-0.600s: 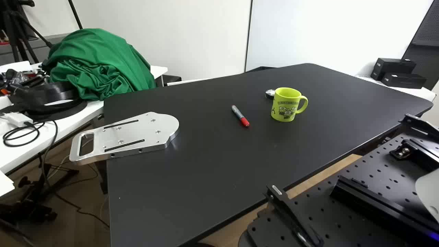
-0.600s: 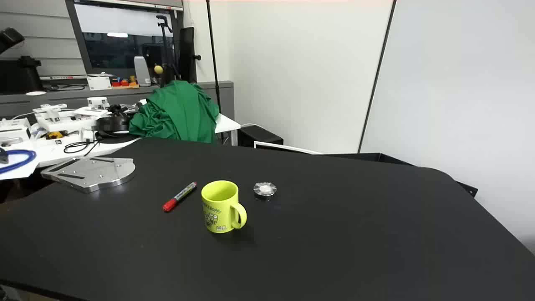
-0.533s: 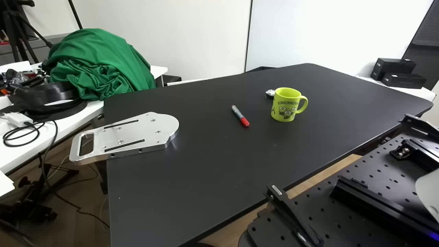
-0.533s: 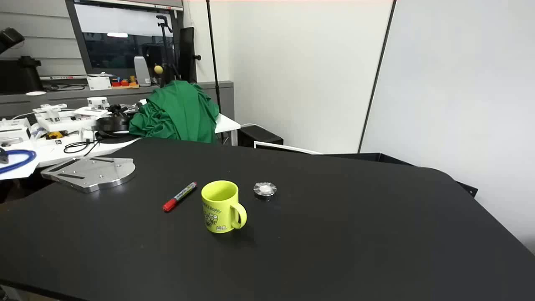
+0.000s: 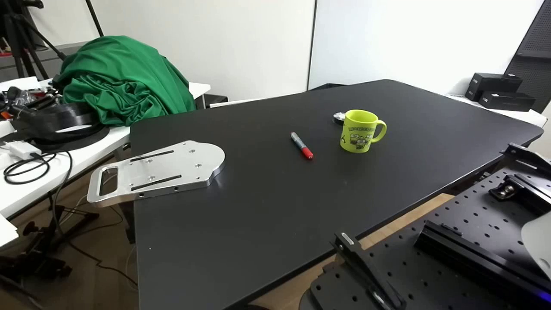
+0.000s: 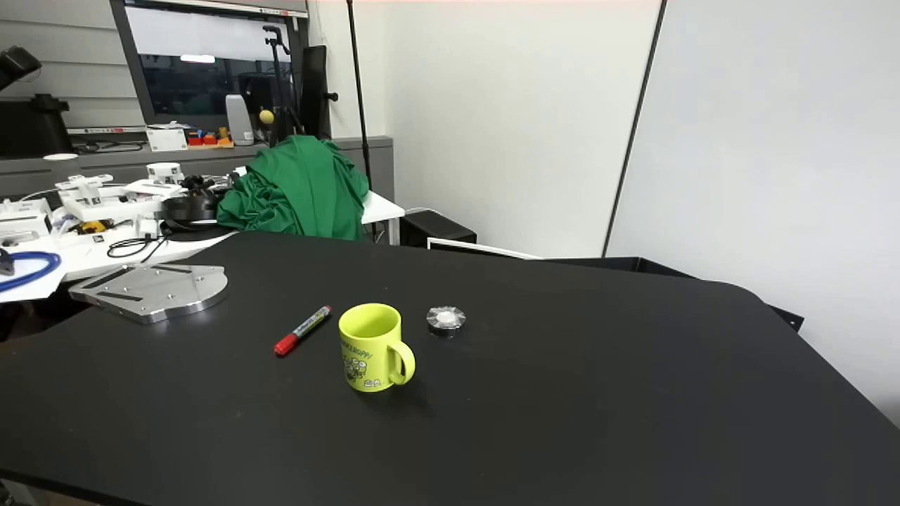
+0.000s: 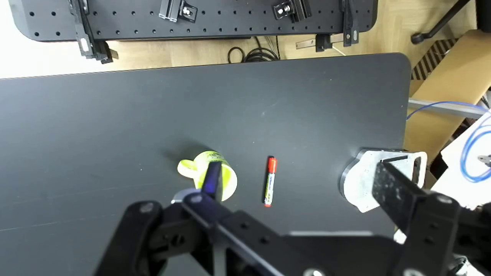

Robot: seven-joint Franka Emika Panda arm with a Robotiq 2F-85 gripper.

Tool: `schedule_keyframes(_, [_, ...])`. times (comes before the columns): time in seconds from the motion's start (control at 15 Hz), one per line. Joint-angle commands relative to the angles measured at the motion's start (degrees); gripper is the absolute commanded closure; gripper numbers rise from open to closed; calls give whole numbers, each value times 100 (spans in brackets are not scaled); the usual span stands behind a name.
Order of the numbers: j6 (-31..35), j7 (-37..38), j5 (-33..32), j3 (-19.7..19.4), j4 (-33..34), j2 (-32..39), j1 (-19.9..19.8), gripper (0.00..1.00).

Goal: Place the marker inside the yellow mug

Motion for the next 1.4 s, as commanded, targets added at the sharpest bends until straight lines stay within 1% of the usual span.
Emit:
schedule_keyframes(0.0, [-14,-73,58,86,13,37,-127,0])
schedule_keyframes(0.07, [-14,-74,58,86,13,37,-127,0])
schedule_keyframes(0.13, [239,-12,49,164,-30,81,-120,0])
schedule_keyframes(0.33, [1427,239,232,477,-102,456,17,0])
schedule_keyframes(0.47, [2242,377,364,767,-151,806,138,0])
schedule_keyframes(0.6, [2906,474,499,1055,-195,1154,280,0])
schedule_keyframes(0.87, [4024,820,510,1689,-499,1755,580,0])
schedule_keyframes(1.0, [4436,940,524,1857,-739,2077,704,0])
schedule_keyframes(1.13, [4875,1050,543,1932,-1013,2382,757,0])
schedule_keyframes(1.27, [5391,1310,474,2011,-1252,2789,721,0])
schedule_keyframes(1.33, [5461,1353,426,2019,-1284,3023,709,0])
